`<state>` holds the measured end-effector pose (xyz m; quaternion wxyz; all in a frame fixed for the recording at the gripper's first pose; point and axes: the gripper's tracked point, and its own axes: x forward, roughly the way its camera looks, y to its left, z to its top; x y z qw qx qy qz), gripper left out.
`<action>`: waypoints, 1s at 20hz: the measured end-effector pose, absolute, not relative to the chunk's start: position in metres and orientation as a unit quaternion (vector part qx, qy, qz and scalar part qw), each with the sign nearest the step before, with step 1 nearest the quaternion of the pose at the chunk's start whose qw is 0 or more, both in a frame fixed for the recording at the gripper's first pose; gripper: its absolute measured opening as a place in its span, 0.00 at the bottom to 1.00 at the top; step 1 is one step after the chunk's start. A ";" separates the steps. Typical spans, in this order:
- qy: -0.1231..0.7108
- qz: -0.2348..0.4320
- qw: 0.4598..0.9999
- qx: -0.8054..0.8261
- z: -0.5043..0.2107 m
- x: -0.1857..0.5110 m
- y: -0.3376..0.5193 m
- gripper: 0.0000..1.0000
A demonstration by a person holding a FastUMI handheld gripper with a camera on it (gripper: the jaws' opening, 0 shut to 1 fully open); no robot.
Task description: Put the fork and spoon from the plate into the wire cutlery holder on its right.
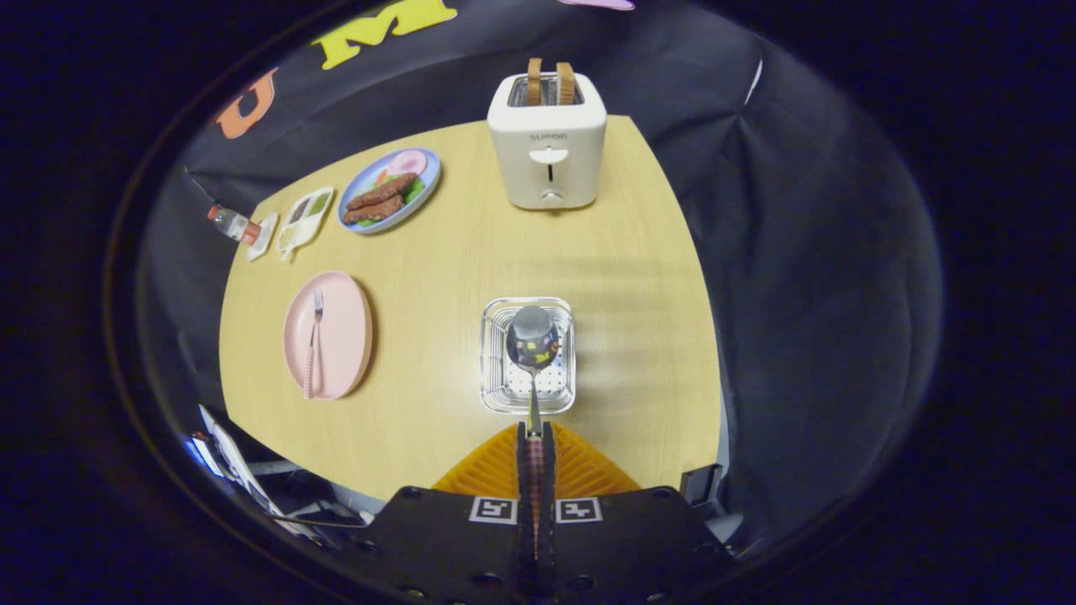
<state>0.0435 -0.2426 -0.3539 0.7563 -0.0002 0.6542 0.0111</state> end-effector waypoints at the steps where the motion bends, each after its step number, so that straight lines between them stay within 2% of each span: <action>1: 0.669 0.007 0.743 -0.001 -0.357 0.044 -0.243 0.02; 11: 0.754 -0.012 0.656 0.016 -0.392 0.057 -0.232 0.04; 20: 0.748 -0.001 0.664 -0.010 -0.391 0.073 -0.223 0.10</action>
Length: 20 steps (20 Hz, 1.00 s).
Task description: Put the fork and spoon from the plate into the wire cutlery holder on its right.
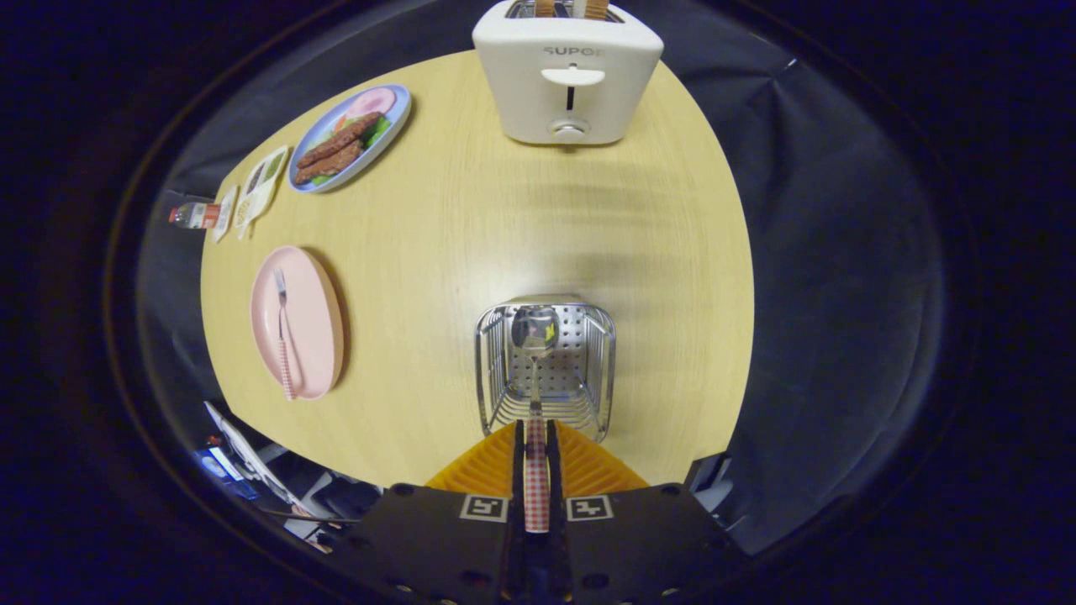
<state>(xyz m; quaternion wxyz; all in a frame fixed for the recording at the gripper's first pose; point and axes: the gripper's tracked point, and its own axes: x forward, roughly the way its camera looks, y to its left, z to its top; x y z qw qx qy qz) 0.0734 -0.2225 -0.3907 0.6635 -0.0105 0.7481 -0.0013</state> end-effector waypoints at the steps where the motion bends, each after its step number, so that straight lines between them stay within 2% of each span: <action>1: 0.744 -0.001 0.668 -0.010 -0.389 0.075 -0.221 0.11; 4: 0.730 0.006 0.683 -0.011 -0.384 0.077 -0.213 0.13; 6: 0.717 0.010 0.697 -0.002 -0.377 0.079 -0.203 0.27; 9: 0.688 0.022 0.725 0.004 -0.367 0.079 -0.184 0.36; 11: 0.666 0.029 0.746 0.000 -0.359 0.079 -0.169 0.50; 12: 0.655 0.033 0.755 0.002 -0.356 0.079 -0.159 0.64; 13: 0.645 0.037 0.763 0.004 -0.353 0.077 -0.149 0.64; 18: 0.578 0.052 0.815 0.003 -0.340 0.078 -0.096 0.91; 20: 0.541 0.049 0.840 -0.016 -0.339 0.081 -0.080 0.97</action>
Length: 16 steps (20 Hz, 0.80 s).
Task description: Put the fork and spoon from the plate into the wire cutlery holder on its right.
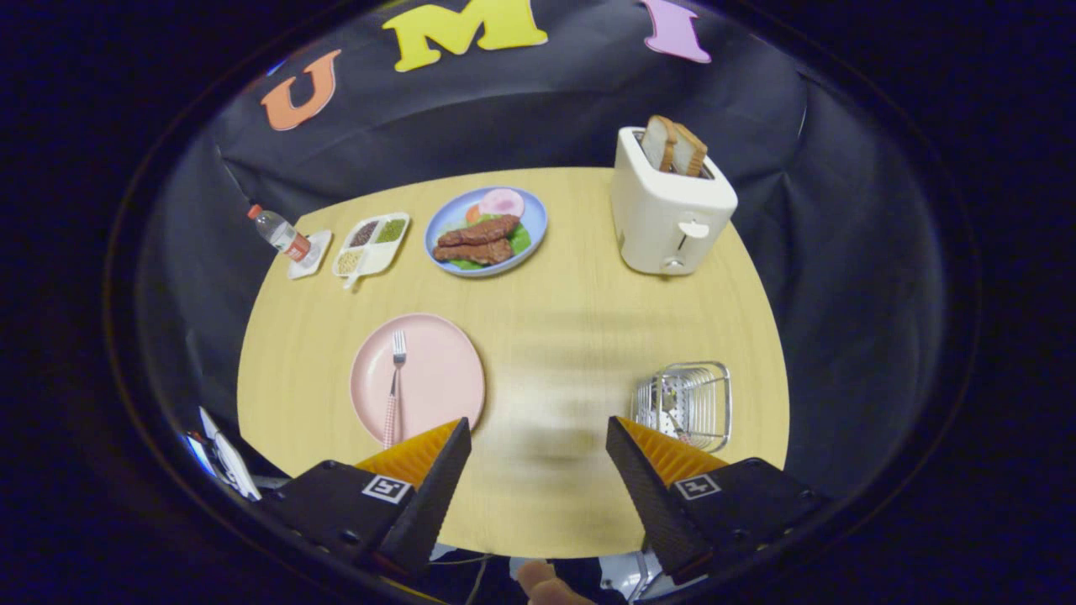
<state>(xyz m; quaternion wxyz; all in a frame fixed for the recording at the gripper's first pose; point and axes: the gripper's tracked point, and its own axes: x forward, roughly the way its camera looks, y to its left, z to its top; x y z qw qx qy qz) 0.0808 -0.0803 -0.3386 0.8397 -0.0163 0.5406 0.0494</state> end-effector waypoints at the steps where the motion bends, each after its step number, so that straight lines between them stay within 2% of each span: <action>1: 0.523 0.053 0.850 -0.026 -0.338 0.080 -0.069 0.97; 11: 0.431 0.079 0.899 -0.021 -0.378 0.057 0.042 0.97; 16: 0.418 0.087 0.904 -0.021 -0.414 0.056 0.075 0.97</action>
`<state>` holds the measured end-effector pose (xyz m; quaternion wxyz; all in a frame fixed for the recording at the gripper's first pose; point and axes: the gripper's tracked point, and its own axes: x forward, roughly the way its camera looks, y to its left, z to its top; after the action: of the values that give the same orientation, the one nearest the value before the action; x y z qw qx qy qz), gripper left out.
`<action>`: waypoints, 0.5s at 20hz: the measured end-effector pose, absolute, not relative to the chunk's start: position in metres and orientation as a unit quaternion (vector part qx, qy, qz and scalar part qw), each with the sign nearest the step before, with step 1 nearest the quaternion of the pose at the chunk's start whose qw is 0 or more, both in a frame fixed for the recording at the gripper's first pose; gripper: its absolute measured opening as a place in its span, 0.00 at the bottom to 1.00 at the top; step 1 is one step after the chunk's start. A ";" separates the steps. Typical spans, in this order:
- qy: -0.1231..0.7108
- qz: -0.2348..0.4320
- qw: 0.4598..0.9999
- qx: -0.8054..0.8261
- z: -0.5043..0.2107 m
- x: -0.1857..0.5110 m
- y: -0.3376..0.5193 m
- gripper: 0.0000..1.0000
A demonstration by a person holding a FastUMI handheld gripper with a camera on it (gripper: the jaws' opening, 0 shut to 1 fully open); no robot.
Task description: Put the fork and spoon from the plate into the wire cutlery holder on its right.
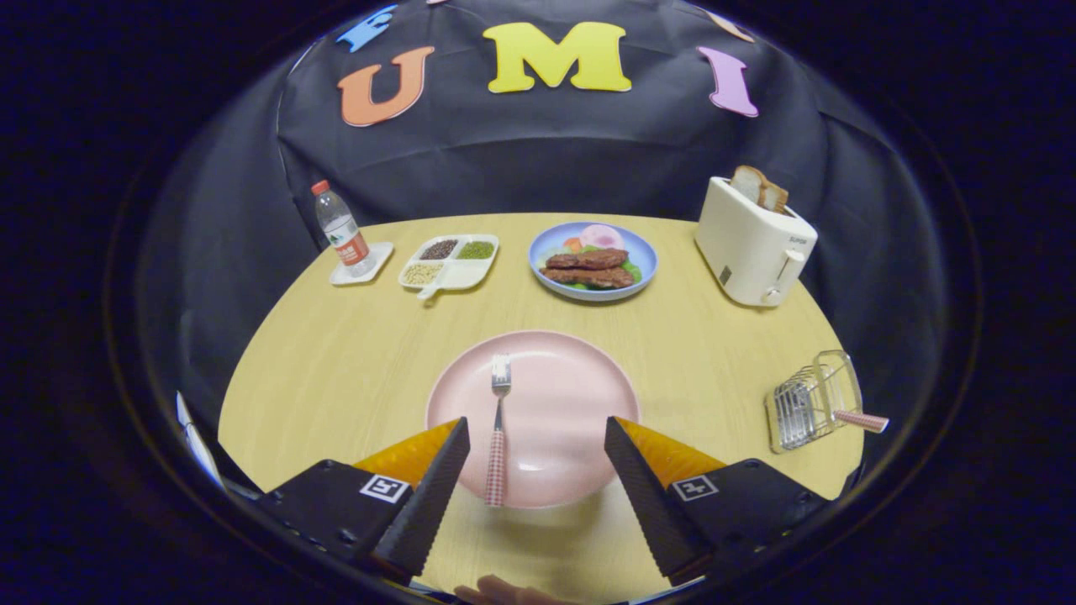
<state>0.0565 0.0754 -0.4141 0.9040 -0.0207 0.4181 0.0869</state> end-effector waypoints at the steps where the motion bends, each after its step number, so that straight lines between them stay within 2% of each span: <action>1: 0.411 0.089 0.907 -0.027 -0.422 0.057 0.079 0.97; 6: 0.394 0.107 0.912 -0.047 -0.454 0.065 0.095 0.96; 10: 0.390 0.115 0.911 -0.060 -0.476 0.076 0.106 0.78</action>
<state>0.0762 0.1062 -0.4760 0.9114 -0.0598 0.3905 0.1151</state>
